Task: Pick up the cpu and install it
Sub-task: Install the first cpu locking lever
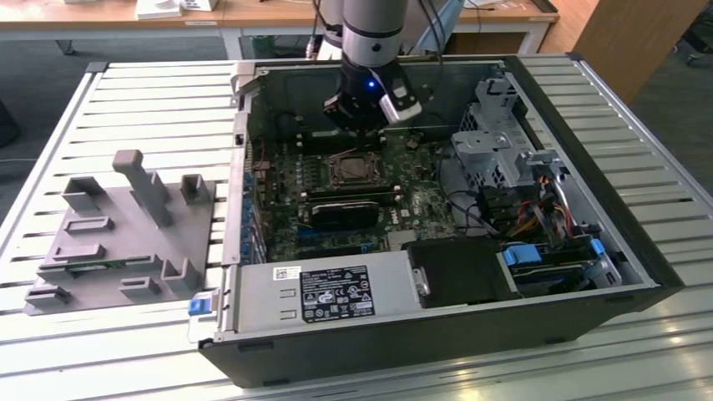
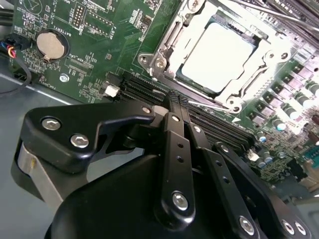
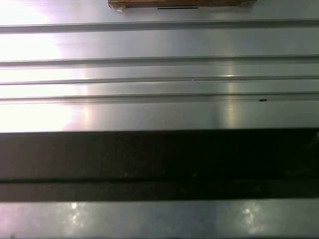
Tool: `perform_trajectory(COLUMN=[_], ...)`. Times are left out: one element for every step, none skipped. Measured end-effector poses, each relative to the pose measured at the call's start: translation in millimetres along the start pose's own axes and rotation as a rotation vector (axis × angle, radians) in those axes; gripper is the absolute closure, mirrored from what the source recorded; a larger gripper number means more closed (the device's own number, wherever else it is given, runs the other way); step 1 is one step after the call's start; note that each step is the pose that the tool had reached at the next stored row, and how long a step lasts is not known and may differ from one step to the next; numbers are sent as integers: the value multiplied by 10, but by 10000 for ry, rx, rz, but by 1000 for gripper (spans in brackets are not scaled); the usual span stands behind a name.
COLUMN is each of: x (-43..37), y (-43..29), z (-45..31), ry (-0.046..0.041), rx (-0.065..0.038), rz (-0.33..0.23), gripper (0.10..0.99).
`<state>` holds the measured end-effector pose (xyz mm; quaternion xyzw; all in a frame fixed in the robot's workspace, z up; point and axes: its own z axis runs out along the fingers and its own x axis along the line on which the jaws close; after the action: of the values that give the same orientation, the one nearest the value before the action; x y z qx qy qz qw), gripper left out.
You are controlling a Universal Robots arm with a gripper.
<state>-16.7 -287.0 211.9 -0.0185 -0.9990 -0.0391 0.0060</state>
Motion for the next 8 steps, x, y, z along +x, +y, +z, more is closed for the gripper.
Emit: perform_trajectory(x=[-2,-4,-6,-7,-9,-11,-13,-15], y=[-1,-2,-2,-3,-3,-4,-5,-6], z=[12,22,32,42,52,61,71,81], ry=[0,0,0,0,0,1,3,3], rx=[1,1,0,-1,0,0,1,0], rz=[1,0,0,1,1,0,0,0], gripper=[980,980,980,980,980,980,980,980])
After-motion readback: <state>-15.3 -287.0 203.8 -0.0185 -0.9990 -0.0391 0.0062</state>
